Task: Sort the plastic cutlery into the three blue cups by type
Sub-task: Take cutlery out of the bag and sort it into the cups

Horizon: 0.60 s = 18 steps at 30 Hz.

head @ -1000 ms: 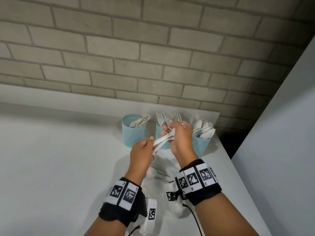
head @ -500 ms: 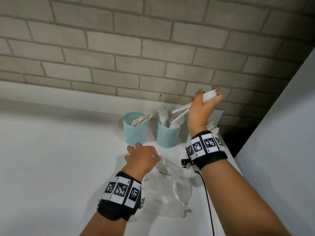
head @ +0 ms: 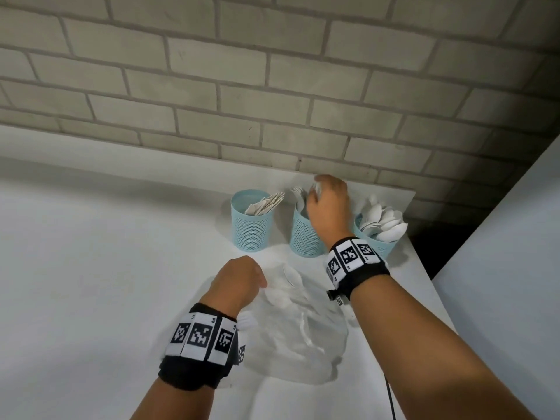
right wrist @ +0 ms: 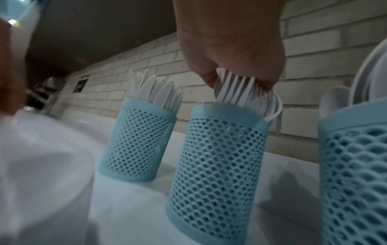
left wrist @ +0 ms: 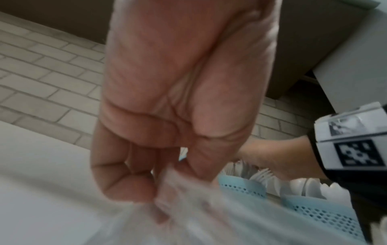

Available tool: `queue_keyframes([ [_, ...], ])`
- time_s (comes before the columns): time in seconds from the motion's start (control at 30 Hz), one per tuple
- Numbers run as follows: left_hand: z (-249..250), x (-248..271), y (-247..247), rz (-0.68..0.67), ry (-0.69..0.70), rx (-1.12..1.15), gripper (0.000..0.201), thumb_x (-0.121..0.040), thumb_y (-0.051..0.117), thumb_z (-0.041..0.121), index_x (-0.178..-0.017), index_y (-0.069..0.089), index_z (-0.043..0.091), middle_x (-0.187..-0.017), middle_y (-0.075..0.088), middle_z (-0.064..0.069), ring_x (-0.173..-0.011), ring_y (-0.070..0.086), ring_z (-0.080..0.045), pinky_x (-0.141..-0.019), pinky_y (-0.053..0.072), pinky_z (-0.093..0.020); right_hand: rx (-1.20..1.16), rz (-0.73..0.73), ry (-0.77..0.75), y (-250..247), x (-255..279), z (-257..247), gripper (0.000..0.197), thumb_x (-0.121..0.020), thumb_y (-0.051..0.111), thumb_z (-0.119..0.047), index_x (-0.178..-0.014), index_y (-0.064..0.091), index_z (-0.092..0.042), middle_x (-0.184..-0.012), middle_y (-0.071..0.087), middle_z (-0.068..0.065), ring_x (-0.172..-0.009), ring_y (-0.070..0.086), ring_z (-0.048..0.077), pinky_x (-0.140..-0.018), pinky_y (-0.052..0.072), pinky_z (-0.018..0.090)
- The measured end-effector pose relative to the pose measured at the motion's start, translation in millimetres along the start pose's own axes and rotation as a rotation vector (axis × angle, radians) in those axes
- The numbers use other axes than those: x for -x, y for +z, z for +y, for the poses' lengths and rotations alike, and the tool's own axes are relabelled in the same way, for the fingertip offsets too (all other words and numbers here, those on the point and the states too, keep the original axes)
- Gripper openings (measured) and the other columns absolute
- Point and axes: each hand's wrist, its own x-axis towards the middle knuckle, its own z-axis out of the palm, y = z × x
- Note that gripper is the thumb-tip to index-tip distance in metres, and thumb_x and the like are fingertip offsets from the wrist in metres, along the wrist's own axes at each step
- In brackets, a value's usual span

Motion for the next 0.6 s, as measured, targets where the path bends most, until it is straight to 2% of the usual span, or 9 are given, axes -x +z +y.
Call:
queue_keyframes([
  [0.07, -0.2, 4.6, -4.6, 0.005, 0.029, -0.007, 0.045, -0.087, 0.038, -0.010, -0.101, 0.071, 0.018, -0.126, 0.056, -0.002, -0.117, 0.053, -0.020, -0.100, 0.041, -0.026, 0.253, -0.111, -0.095, 2.0, 5.2, 0.9, 0.033, -0.094, 0.044, -0.020, -0.122, 0.057, -0.007, -0.135, 0.051, 0.010, -0.130, 0.039, 0.026, -0.104, 0.030, 0.038],
  [0.17, 1.1, 9.6, -9.7, -0.017, 0.038, -0.025, 0.051, -0.085, 0.036, -0.014, -0.101, 0.072, 0.019, -0.130, 0.052, -0.002, -0.116, 0.053, -0.020, -0.094, 0.042, -0.024, 0.319, -0.262, -0.103, -1.6, 4.6, -3.7, 0.035, -0.095, 0.041, -0.021, -0.123, 0.057, -0.009, -0.135, 0.052, 0.009, -0.134, 0.032, 0.024, -0.106, 0.024, 0.040],
  [0.23, 0.7, 11.7, -11.5, -0.024, 0.043, 0.004, 0.050, -0.086, 0.035, -0.012, -0.103, 0.071, 0.017, -0.130, 0.053, -0.002, -0.117, 0.052, -0.020, -0.093, 0.042, -0.023, 0.321, -0.249, -0.128, -10.7, 4.8, -13.2, 0.034, -0.095, 0.043, -0.025, -0.121, 0.060, -0.012, -0.137, 0.050, 0.006, -0.132, 0.030, 0.027, -0.102, 0.024, 0.039],
  [0.33, -2.9, 10.4, -11.7, -0.038, 0.088, 0.155, 0.041, -0.091, 0.036, -0.001, -0.099, 0.070, 0.020, -0.127, 0.057, -0.002, -0.114, 0.053, -0.018, -0.090, 0.039, -0.022, 0.083, -0.102, -0.152, -30.3, 13.8, -33.3, 0.024, -0.090, 0.050, -0.016, -0.107, 0.066, -0.012, -0.116, 0.063, 0.005, -0.110, 0.046, 0.025, -0.089, 0.033, 0.033],
  [0.37, -4.7, 9.3, -12.1, -0.060, 0.113, 0.216, 0.036, -0.093, 0.038, 0.004, -0.099, 0.069, 0.021, -0.125, 0.058, -0.001, -0.112, 0.054, -0.018, -0.089, 0.039, -0.023, -0.051, -0.165, -0.123, -39.7, 18.1, -39.3, 0.019, -0.089, 0.052, -0.013, -0.099, 0.068, -0.010, -0.103, 0.067, 0.004, -0.099, 0.053, 0.022, -0.083, 0.039, 0.031],
  [0.43, -8.5, 9.2, -15.4, -0.107, 0.155, 0.326, 0.030, -0.095, 0.041, 0.009, -0.103, 0.067, 0.022, -0.122, 0.059, -0.002, -0.111, 0.055, -0.020, -0.090, 0.040, -0.027, -0.210, -0.565, -0.056, -60.5, 29.3, -49.0, 0.015, -0.090, 0.054, -0.012, -0.090, 0.069, -0.013, -0.084, 0.066, -0.005, -0.079, 0.059, 0.011, -0.072, 0.046, 0.025],
  [0.5, -12.4, 10.9, -21.5, -0.140, 0.173, 0.396, 0.028, -0.091, 0.044, 0.006, -0.104, 0.062, 0.023, -0.121, 0.059, -0.005, -0.112, 0.054, -0.023, -0.090, 0.041, -0.030, -0.220, -1.006, -0.056, -76.4, 46.6, -59.6, 0.013, -0.089, 0.056, -0.012, -0.088, 0.069, -0.017, -0.078, 0.064, -0.014, -0.073, 0.061, 0.003, -0.066, 0.046, 0.019],
  [0.53, -15.5, 11.1, -24.1, -0.143, 0.172, 0.381, 0.028, -0.089, 0.047, 0.006, -0.106, 0.059, 0.025, -0.121, 0.059, -0.006, -0.111, 0.054, -0.023, -0.088, 0.041, -0.030, -0.211, -1.134, -0.069, -79.7, 55.9, -63.9, 0.012, -0.089, 0.058, -0.014, -0.090, 0.069, -0.018, -0.080, 0.066, -0.012, -0.074, 0.062, 0.003, -0.067, 0.047, 0.019],
  [0.6, -23.7, 11.5, -26.5, -0.130, 0.123, 0.235, 0.035, -0.085, 0.056, 0.012, -0.116, 0.051, 0.028, -0.124, 0.055, -0.005, -0.104, 0.053, -0.017, -0.084, 0.040, -0.025, -0.078, -1.166, -0.152, -77.8, 79.5, -72.5, 0.018, -0.086, 0.063, -0.024, -0.101, 0.068, -0.016, -0.095, 0.067, -0.003, -0.086, 0.059, 0.009, -0.075, 0.046, 0.025],
])
